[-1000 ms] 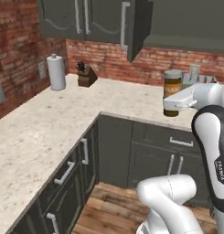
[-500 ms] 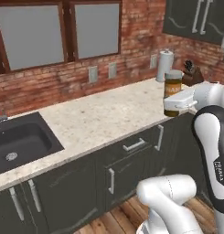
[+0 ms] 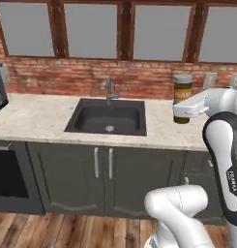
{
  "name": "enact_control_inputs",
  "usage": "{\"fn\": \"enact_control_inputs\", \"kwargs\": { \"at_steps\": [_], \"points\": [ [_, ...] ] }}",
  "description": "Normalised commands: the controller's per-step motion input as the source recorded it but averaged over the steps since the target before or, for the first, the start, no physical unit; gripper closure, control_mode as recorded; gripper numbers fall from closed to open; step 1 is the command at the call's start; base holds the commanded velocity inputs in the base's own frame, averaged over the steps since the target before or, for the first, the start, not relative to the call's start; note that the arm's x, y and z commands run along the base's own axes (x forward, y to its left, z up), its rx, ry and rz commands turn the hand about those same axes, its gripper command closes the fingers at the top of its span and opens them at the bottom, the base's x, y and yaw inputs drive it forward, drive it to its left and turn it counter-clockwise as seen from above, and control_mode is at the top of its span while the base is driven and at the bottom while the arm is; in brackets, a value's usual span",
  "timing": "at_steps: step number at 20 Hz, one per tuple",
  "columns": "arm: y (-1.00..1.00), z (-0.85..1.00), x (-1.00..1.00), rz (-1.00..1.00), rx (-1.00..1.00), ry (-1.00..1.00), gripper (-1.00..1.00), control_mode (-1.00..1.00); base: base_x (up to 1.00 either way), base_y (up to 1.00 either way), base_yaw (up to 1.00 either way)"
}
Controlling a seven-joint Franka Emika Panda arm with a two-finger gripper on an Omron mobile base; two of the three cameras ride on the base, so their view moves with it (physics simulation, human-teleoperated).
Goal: Take the cinnamon bottle from the cabinet and place it on the dining table, next to the plate with the cupcake. Then take the chocolate from the dining counter and place it on the cupcake plate.
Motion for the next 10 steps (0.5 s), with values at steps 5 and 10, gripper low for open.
{"fn": "enact_control_inputs", "kwargs": {
  "at_steps": [5, 10],
  "points": [
    [0.0, 0.0, 0.0, 0.0, 0.0, 0.0, 1.0, 1.0, -0.05, 0.0, 1.0],
    [0.0, 0.0, 0.0, 0.0, 0.0, 0.0, 1.0, 1.0, 0.0, 0.0, 0.99]
  ]
}}
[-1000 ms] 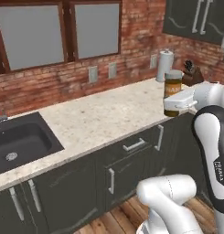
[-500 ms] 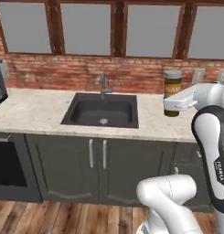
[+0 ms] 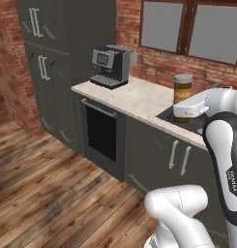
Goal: Take the cinnamon bottle from the cabinet and place it on the dining table, next to the plate with the cupcake. Then take the chocolate from the dining counter and place it on the cupcake plate.
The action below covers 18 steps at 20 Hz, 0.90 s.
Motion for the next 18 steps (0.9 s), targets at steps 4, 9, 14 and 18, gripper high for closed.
{"fn": "enact_control_inputs", "kwargs": {
  "at_steps": [4, 9, 14, 18],
  "points": [
    [0.0, 0.0, 0.0, 0.0, 0.0, 0.0, 1.0, 1.0, 0.04, -0.03, 0.91],
    [0.0, 0.0, 0.0, 0.0, 0.0, 0.0, 1.0, 1.0, 0.48, -0.16, 0.75],
    [0.0, 0.0, 0.0, 0.0, 0.0, 0.0, 1.0, 1.0, 0.98, -0.02, 0.45],
    [0.0, 0.0, 0.0, 0.0, 0.0, 0.0, 1.0, 1.0, 1.0, -0.11, 0.32]
  ]
}}
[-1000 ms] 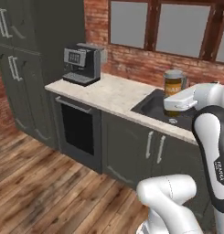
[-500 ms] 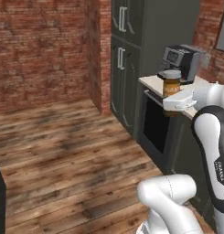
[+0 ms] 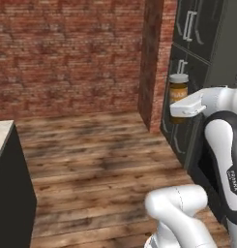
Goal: Take the cinnamon bottle from the cabinet and place it on the dining table, next to the plate with the cupcake. Then take the chocolate from the dining counter and place it on the cupcake plate.
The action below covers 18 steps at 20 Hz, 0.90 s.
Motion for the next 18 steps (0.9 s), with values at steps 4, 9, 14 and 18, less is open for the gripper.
{"fn": "enact_control_inputs", "kwargs": {
  "at_steps": [4, 9, 14, 18],
  "points": [
    [0.0, 0.0, 0.0, 0.0, 0.0, 0.0, 1.0, 1.0, 1.0, -0.02, 0.26],
    [0.0, 0.0, 0.0, 0.0, 0.0, 0.0, 1.0, 1.0, 1.0, -0.1, 0.32],
    [0.0, 0.0, 0.0, 0.0, 0.0, 0.0, 1.0, 1.0, 1.0, -0.12, 0.43],
    [0.0, 0.0, 0.0, 0.0, 0.0, 0.0, 1.0, 1.0, 1.0, -0.09, 0.5]
  ]
}}
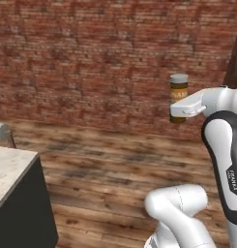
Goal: Take the cinnamon bottle from the cabinet and place it on the dining table, next to the plate with the cupcake. Then take the chocolate from the dining counter and place it on the cupcake plate.
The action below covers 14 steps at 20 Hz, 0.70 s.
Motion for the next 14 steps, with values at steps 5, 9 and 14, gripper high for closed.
{"fn": "enact_control_inputs", "kwargs": {
  "at_steps": [5, 9, 14],
  "points": [
    [0.0, 0.0, 0.0, 0.0, 0.0, 0.0, 1.0, 1.0, 1.0, -0.1, 0.51],
    [0.0, 0.0, 0.0, 0.0, 0.0, 0.0, 1.0, 1.0, 1.0, -0.2, 0.48],
    [0.0, 0.0, 0.0, 0.0, 0.0, 0.0, 1.0, 1.0, 1.0, -0.28, 0.44]
  ]
}}
